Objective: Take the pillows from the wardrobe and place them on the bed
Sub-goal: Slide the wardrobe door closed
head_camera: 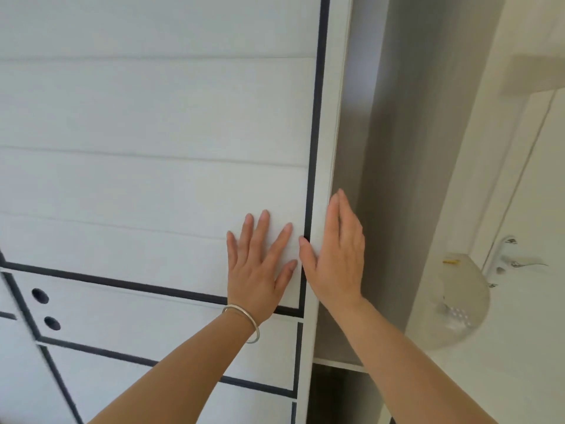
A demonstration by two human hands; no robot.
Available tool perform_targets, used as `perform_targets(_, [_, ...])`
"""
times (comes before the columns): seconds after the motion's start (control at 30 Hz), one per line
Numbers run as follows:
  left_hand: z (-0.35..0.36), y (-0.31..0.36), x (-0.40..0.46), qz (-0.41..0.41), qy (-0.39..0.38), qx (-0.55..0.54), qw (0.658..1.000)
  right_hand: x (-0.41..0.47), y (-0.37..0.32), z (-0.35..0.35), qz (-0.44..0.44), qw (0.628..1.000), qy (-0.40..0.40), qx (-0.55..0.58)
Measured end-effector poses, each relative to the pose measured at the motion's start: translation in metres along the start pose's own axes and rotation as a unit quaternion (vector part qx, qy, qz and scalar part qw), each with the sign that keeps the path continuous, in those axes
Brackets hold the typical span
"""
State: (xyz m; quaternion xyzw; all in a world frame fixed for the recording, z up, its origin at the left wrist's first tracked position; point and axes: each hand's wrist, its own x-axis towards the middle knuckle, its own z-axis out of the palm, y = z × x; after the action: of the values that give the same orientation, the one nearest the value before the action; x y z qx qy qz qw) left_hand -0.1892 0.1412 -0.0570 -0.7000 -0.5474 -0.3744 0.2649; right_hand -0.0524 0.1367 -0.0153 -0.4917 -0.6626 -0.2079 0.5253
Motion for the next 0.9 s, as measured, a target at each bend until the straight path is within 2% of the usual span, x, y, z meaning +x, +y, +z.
perform_targets(0.13, [0.007, 0.02, 0.004, 0.035, 0.0, 0.012, 0.999, -0.004, 0.018, -0.006, -0.073, 0.99, 0.021, -0.121])
perform_targets(0.3, [0.015, 0.043, 0.005, 0.043, 0.0, 0.019, 0.999, -0.007, 0.03, -0.008, -0.176, 0.953, -0.022, -0.244])
perform_targets(0.63, [0.024, 0.079, 0.005, 0.059, 0.012, 0.01, 0.998, -0.013, 0.056, -0.036, -0.172, 0.953, -0.024, -0.247])
perform_targets(0.9, [0.029, 0.102, 0.006, 0.087, 0.045, -0.016, 0.995, -0.017, 0.07, -0.044, -0.146, 0.958, 0.029, -0.245])
